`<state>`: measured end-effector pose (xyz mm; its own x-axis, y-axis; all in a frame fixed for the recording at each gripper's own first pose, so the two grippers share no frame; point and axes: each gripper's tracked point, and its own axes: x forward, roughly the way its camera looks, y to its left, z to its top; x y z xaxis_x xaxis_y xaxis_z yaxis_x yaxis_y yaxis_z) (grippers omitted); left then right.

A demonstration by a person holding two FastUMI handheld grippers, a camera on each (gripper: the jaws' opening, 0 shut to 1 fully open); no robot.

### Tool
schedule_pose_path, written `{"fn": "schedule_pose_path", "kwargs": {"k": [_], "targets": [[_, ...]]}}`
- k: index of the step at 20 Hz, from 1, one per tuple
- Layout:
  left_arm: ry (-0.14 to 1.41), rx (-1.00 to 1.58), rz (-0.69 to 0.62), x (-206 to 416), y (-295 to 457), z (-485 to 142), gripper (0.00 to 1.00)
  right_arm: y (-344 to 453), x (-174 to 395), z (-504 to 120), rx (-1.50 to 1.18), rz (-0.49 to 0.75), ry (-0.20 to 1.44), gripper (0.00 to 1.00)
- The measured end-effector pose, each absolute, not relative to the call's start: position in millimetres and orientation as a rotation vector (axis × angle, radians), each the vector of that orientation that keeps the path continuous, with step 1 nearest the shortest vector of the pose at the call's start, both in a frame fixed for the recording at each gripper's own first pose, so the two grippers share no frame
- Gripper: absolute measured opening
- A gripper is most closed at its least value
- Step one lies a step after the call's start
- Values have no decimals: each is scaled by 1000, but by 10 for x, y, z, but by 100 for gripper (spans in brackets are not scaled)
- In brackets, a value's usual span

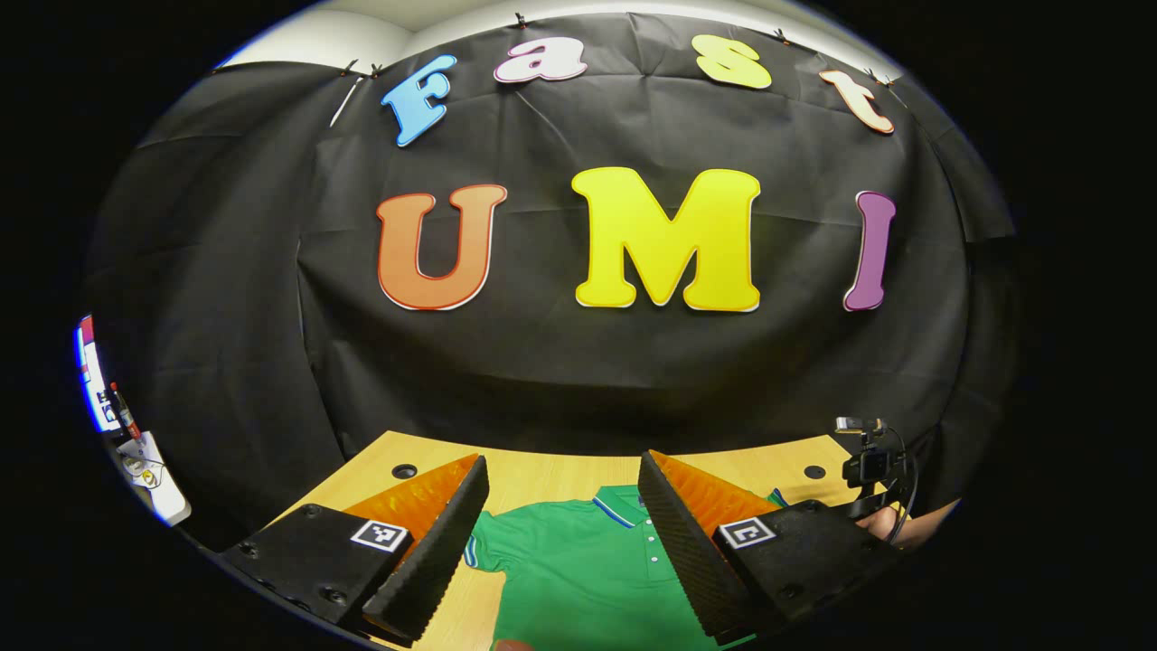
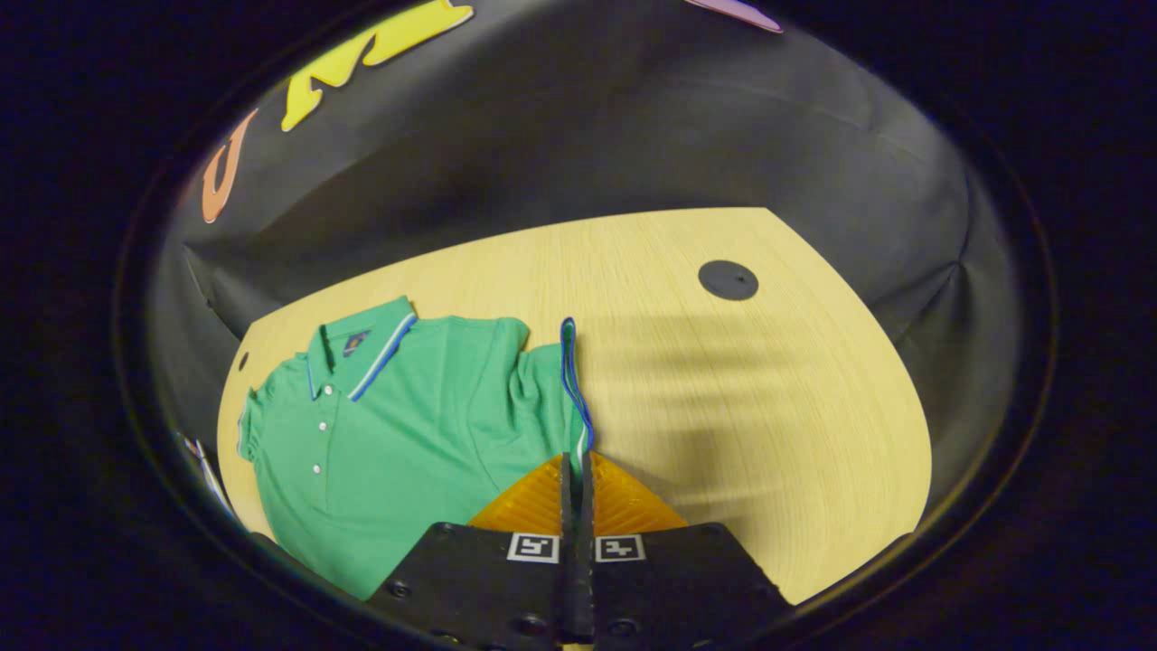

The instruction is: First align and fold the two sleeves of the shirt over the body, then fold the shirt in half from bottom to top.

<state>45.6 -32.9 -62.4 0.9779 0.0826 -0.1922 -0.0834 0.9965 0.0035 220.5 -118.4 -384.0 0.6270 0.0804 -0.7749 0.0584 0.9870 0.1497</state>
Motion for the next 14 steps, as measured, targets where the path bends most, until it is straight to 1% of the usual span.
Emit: {"fn": "schedule_pose_path", "kwargs": {"k": [3,7,14], "targets": [[204,-13,97,408,-251,-642,100,-1062,2216,-3576,135,21,849,0],[205,-44,125,320,-73,-671,100,-728,2207,-3321,55,49,834,0],[231,-38,212,94,462,-756,100,202,2195,-3294,42,101,865,0]]}}
